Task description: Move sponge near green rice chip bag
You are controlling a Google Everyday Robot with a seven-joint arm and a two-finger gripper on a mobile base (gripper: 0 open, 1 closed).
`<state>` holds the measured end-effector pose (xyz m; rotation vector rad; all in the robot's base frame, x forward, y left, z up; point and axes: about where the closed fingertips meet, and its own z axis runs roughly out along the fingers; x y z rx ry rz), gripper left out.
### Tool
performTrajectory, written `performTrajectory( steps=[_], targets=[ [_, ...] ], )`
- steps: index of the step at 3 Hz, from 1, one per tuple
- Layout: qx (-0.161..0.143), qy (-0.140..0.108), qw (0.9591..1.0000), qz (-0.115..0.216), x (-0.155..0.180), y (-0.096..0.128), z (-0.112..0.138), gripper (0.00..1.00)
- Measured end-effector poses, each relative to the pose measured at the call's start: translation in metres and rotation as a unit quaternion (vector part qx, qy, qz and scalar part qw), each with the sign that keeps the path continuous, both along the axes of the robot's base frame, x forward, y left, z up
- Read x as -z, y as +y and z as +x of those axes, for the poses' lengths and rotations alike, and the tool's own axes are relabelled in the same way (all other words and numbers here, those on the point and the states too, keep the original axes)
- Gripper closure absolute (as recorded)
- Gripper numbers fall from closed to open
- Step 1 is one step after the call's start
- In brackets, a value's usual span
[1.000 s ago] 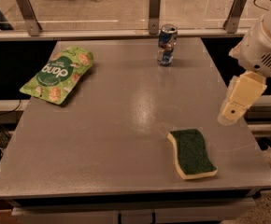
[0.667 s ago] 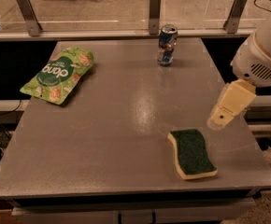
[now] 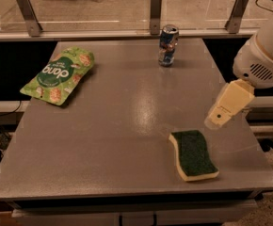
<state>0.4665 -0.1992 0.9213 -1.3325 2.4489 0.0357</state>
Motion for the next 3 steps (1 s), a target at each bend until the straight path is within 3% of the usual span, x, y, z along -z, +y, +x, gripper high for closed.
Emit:
performTrajectory(
  steps=[1, 2, 3],
  targets=[
    [0.043, 0.004, 0.999, 0.01, 0.005, -0.002, -0.006, 0.0],
    [0.099, 0.012, 0.9948, 0.017, 0.016, -0.002, -0.017, 0.0],
    [0.148, 0.028, 0.9883, 0.024, 0.033, 0.012, -0.031, 0.0]
  ],
)
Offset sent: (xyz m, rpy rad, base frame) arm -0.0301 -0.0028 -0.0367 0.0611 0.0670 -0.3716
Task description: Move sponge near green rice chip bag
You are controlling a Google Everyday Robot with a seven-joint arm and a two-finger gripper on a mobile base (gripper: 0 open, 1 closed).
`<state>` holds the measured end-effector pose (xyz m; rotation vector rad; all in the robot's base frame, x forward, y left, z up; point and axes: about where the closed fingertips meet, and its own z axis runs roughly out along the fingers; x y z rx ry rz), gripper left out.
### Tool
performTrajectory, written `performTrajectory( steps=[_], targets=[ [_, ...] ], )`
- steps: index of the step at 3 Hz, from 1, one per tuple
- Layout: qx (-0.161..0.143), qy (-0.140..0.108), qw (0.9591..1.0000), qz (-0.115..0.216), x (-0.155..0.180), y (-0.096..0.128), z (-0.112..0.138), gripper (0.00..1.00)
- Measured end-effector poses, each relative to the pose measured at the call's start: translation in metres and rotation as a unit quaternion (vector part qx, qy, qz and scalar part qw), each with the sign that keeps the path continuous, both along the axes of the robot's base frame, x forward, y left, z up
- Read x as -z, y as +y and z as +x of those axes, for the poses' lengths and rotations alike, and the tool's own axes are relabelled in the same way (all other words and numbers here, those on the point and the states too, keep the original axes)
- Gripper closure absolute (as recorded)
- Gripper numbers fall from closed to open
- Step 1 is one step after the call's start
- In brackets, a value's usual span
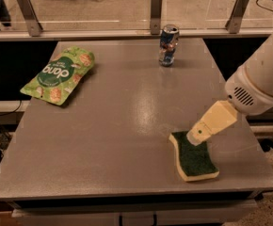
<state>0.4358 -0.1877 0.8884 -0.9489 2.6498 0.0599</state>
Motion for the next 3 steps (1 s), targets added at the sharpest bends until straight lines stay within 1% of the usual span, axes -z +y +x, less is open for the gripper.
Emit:
performTrajectory(
  steps=[1, 2, 3],
  targets=[
    [0.032, 0.023, 0.9992, 0.0, 0.026, 0.015, -0.012, 0.0],
    [0.053, 0.043, 0.9977, -0.005, 0.049, 0.025, -0.022, 0.0],
    [0.064, 0.058, 0.9962, -0.007, 0.067, 0.034, -0.028, 0.0]
  ],
)
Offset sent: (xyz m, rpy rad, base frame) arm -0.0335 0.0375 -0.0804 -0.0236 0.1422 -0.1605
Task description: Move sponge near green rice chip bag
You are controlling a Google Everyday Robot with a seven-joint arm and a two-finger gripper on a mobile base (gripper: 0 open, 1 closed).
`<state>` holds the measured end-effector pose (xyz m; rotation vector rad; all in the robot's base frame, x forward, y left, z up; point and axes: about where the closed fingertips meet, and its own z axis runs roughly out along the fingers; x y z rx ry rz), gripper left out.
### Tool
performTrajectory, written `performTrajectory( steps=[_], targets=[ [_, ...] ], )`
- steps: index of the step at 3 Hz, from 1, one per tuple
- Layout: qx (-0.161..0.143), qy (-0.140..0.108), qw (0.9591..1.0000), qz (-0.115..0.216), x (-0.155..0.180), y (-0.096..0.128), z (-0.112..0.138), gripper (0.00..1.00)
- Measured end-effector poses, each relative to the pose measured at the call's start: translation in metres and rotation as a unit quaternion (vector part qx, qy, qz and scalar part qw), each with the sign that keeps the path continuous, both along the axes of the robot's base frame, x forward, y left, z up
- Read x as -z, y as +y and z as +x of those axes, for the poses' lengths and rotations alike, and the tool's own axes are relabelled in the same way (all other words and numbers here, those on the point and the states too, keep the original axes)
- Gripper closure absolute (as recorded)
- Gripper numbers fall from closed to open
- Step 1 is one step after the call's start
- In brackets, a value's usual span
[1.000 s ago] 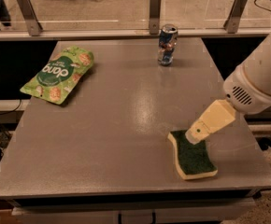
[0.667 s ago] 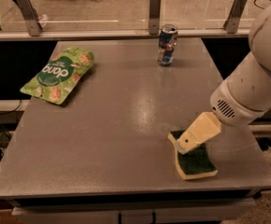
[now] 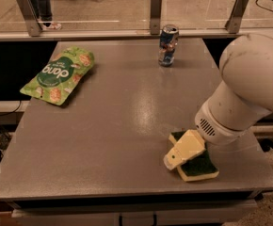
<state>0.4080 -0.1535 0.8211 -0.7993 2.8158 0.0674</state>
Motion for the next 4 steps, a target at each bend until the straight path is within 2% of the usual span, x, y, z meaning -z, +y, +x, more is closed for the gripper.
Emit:
performTrajectory(
  steps=[1, 2, 4],
  targets=[
    [0.001, 0.002, 1.0, 0.003, 0.008, 0.007, -0.003, 0.17],
    [-0.001, -0.007, 1.0, 0.005, 0.006, 0.011, -0.001, 0.41],
    [-0.001, -0.008, 1.0, 0.005, -0.006, 0.012, 0.0, 0.87]
  ],
)
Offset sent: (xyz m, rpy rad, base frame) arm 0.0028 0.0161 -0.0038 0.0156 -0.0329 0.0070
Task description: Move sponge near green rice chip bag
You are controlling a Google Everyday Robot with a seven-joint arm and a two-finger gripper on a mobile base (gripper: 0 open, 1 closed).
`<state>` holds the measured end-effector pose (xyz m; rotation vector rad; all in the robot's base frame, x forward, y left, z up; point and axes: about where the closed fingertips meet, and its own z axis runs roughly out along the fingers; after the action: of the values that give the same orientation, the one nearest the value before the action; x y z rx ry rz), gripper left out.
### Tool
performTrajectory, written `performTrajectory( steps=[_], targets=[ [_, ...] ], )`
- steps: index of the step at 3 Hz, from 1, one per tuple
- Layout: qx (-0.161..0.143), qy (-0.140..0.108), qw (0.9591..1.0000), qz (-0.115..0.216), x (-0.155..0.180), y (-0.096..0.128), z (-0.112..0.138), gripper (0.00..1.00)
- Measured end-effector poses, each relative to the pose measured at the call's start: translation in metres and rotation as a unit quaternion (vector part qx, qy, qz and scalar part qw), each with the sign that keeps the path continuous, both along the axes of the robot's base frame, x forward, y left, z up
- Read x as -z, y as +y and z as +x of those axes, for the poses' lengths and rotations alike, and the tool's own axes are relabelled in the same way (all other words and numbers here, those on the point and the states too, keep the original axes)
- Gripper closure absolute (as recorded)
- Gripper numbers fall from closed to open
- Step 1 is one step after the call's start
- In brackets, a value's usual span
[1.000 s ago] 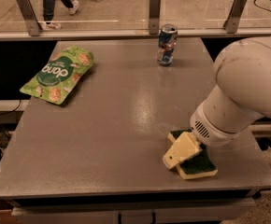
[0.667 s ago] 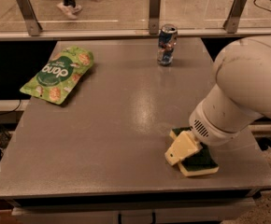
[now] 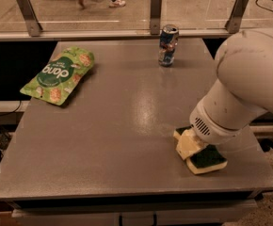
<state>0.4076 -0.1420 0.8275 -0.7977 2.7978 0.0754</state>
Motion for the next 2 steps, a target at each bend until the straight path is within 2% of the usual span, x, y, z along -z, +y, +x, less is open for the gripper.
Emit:
performTrajectory(
  steps=[1, 2],
  targets=[
    [-0.02, -0.052, 0.9983, -0.016, -0.028, -0.011, 0.017, 1.0],
    [-0.059, -0.116, 0.9907, -0.038, -0.071, -0.026, 0.027, 1.0]
  ],
)
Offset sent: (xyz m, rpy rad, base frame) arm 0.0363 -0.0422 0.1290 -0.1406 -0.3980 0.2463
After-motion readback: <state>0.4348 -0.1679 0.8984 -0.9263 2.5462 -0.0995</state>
